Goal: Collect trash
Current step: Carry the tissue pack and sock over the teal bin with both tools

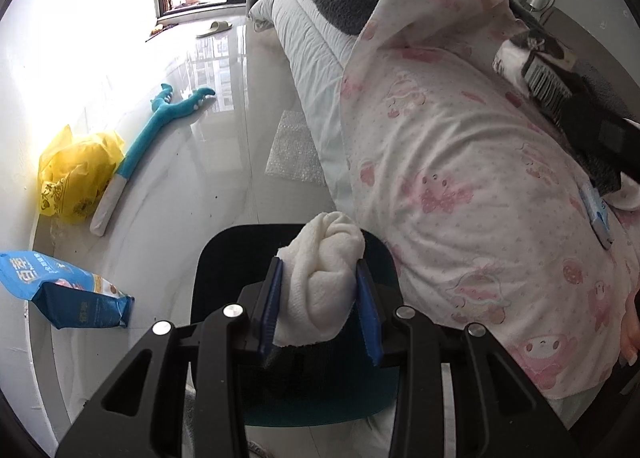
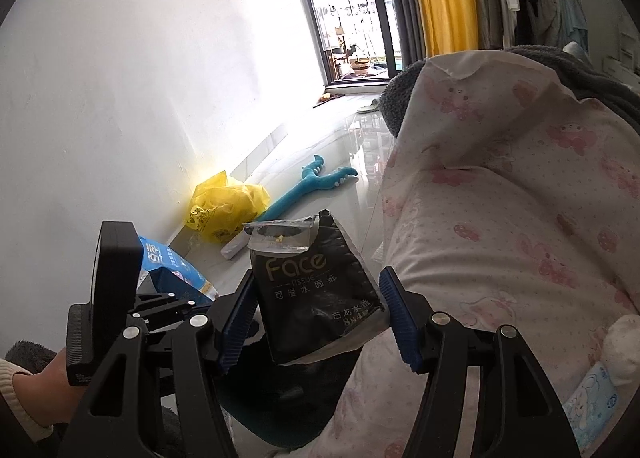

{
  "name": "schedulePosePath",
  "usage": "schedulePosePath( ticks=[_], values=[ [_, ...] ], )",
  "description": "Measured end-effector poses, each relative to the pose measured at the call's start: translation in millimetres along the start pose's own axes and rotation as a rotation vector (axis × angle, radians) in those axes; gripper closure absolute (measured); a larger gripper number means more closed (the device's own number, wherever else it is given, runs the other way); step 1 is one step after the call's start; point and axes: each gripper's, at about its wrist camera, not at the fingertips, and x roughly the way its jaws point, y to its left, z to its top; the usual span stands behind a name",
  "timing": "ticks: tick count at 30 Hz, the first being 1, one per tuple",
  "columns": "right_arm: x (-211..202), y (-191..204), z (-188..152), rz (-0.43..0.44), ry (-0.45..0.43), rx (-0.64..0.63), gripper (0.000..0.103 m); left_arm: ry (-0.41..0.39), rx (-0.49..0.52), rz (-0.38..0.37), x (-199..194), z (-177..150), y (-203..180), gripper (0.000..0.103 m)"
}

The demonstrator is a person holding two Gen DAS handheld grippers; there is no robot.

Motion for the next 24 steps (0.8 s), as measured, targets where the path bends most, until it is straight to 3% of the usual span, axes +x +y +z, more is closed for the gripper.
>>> schedulePosePath(
  ticks=[17, 20, 24],
  values=[
    [45.3, 41.1, -2.1, 0.004, 0.091, -0.056, 0.04, 0.227, -0.014, -0.035, 32.8, -36.3, 29.3, 0.063],
    [49.5, 47.2, -3.8, 0.001, 0.101, -0.063, 0.04, 0.243, -0.018, -0.039, 33.9, -40.6, 32.6, 0.06],
    [57.4, 52.3, -6.2, -0.009, 0.116, -0.069, 0.04, 0.247, -0.034, -0.041, 31.2, -42.3, 39.7, 0.044]
  ],
)
